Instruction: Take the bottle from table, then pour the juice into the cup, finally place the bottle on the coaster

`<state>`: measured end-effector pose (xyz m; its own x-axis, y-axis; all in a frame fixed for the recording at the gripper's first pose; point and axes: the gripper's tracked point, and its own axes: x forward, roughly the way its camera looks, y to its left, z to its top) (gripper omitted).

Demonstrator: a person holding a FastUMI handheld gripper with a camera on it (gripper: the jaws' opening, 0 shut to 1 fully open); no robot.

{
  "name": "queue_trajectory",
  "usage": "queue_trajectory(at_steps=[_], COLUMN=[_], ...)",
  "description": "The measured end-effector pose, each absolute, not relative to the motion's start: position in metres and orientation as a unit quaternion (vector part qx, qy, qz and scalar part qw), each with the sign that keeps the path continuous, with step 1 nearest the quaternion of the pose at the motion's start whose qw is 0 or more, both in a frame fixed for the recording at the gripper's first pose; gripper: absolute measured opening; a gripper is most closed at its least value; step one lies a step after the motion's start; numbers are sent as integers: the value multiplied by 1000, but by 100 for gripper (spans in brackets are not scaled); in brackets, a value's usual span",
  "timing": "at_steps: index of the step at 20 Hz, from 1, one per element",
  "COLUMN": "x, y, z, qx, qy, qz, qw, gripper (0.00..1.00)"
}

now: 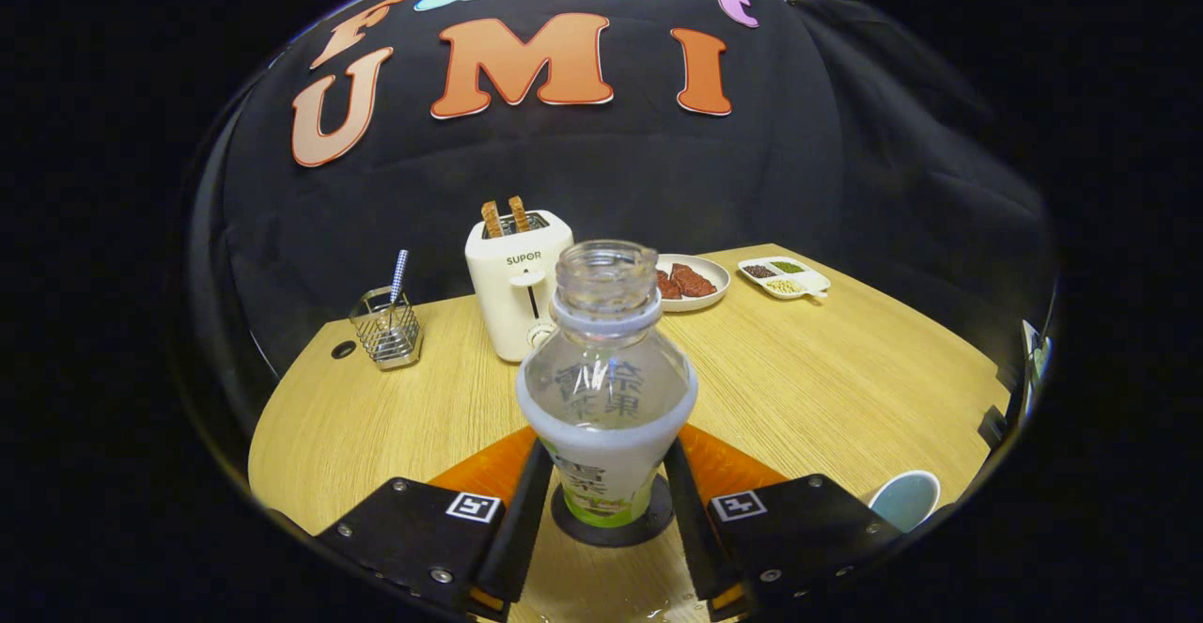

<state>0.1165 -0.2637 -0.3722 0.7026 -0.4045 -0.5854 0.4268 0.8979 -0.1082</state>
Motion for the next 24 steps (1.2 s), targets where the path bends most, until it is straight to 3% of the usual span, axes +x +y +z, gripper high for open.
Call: queue_trajectory(at_steps=[3,7,14,24], x=[110,105,86,55], y=[-261,-252,-225,-124], z=[-379,-378,-332,-169], qx=[3,-4,38,63], qy=[325,329,281,158], qz=[-222,-204,-180,-113], qw=[919,922,942,979], gripper=[75,97,97,99])
